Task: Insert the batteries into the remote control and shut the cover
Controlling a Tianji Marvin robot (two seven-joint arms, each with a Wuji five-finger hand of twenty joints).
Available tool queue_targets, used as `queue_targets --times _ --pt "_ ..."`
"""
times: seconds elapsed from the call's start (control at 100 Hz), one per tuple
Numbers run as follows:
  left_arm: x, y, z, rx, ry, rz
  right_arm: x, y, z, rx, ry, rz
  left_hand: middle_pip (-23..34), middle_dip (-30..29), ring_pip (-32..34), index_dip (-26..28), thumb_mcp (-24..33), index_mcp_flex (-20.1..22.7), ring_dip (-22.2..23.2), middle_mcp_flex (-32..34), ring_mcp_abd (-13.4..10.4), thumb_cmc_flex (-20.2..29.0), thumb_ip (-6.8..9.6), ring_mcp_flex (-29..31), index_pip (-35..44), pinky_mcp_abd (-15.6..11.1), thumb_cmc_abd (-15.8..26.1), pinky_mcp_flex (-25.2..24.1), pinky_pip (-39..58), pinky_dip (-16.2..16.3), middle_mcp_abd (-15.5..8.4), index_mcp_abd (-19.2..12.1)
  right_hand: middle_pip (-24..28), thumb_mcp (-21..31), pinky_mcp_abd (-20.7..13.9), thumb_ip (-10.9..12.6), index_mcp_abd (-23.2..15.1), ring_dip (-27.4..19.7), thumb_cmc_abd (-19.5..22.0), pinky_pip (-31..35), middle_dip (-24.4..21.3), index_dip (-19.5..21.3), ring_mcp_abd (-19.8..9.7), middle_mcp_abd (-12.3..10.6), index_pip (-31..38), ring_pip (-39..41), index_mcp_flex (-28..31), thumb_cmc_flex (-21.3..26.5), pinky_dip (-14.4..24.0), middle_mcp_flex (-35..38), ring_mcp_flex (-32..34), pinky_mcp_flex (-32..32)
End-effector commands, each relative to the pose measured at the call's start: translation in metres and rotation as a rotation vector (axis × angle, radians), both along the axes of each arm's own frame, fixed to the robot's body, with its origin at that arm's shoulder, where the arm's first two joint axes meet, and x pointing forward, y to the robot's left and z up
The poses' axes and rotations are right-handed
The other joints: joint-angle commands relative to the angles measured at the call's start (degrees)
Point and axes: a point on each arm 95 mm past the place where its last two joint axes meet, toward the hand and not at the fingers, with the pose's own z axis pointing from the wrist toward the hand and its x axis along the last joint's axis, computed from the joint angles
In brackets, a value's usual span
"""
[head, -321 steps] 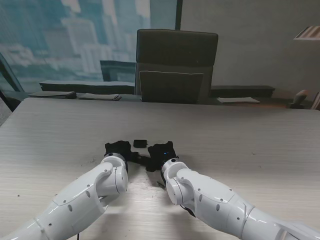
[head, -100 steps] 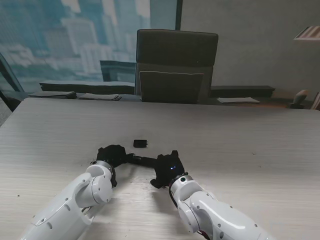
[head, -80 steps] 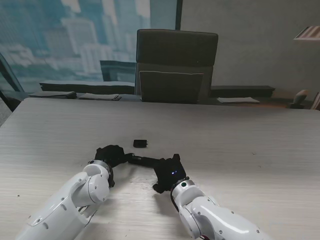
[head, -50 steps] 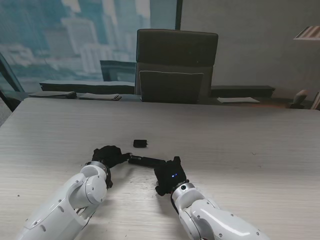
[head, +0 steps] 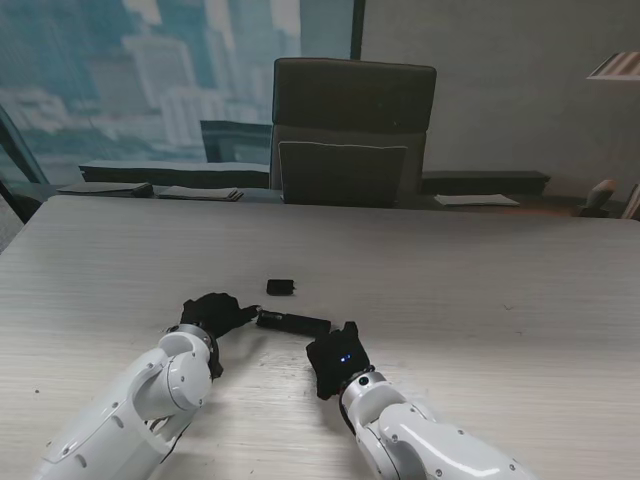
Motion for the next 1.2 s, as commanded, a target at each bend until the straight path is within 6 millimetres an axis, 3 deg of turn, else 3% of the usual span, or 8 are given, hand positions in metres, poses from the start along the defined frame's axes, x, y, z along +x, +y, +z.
queue_targets --times 0.0,0.08,0.25,0.57,0.87,1.19 --pt "-0.008 0.002 -0.012 0.001 0.049 0.008 -0.009 -0.004 -0.019 -0.033 0.068 -0.001 -0.4 -0.7 -5.5 -0.8 -1.6 -0.6 -3.7 -0.9 4.1 -0.6 1.88 -0.4 -0.6 -1.0 1.5 -1.1 -0.6 -1.0 1.0 0.9 1.6 2.9 -0.6 -2.6 -7.3 1.1 -3.1 1.8 0.9 -4.4 -0.6 -0.7 3.7 1.3 1.2 3.5 0.0 0.8 1.3 0.1" --pt "-0.008 0.002 -0.012 0.002 0.049 0.011 -0.010 -0.004 -0.020 -0.036 0.078 0.000 -0.4 -0.7 -5.5 -0.8 -1.9 -0.6 -3.7 -0.9 4.2 -0.4 1.96 -0.3 -0.7 -1.0 1.6 -1.1 -0.5 -1.0 1.0 0.9 1.9 3.7 -0.6 -3.3 -7.5 1.0 -3.9 1.9 0.9 -6.5 -0.5 -0.9 6.8 1.4 1.1 5.4 0.0 1.9 1.6 0.1" --pt "-0.008 0.001 -0.011 0.002 0.057 0.012 -0.011 -0.005 -0.022 -0.043 0.093 -0.015 -0.5 -0.6 -5.5 -0.8 -2.4 -0.5 -3.6 -0.9 4.3 -0.2 2.12 -0.4 -0.7 -1.0 1.8 -1.2 -0.6 -1.1 1.1 0.9 1.9 4.4 -0.3 -3.8 -6.8 0.9 -0.9 1.8 -2.4 -8.6 -0.1 -0.5 8.1 1.4 2.3 9.4 -0.1 3.7 2.4 0.4" --pt "-0.009 0.001 -0.012 0.003 0.068 0.011 -0.009 -0.008 -0.023 -0.060 0.088 -0.036 -0.5 -0.6 -5.5 -0.9 -2.9 -0.6 -3.6 -0.9 4.3 0.2 2.34 -0.4 -0.8 -1.0 1.9 -1.3 -0.7 -1.2 1.1 0.9 2.5 3.5 -0.3 -3.8 -6.9 0.9 5.1 1.8 -3.8 -8.5 -0.3 -0.2 8.7 1.6 2.6 11.9 -0.3 4.0 2.6 0.6" --pt "-0.009 0.000 -0.011 0.005 0.070 0.007 -0.009 -0.008 -0.031 -0.071 0.112 -0.029 -0.5 -0.6 -5.6 -0.9 -3.3 -0.7 -3.6 -0.9 4.1 0.5 2.54 -0.4 -0.9 -1.0 2.0 -1.3 -0.7 -1.2 1.0 0.8 3.6 2.3 -0.3 -3.6 -6.9 1.0 -1.9 1.9 -2.7 -6.8 -0.5 -1.2 9.4 1.9 2.1 6.3 -0.6 3.7 2.9 0.4" --pt "-0.009 0.000 -0.012 0.004 0.067 0.008 -0.010 -0.006 -0.044 -0.080 0.124 -0.013 -0.5 -0.6 -5.6 -0.8 -3.4 -0.7 -3.6 -0.9 4.3 0.6 2.70 -0.5 -0.8 -1.0 2.1 -1.3 -0.6 -1.2 1.0 0.8 4.0 2.3 -0.3 -3.0 -8.5 0.9 1.5 1.9 -3.4 -6.8 -0.8 -2.2 11.9 2.3 5.2 8.1 -0.8 7.7 4.5 0.9"
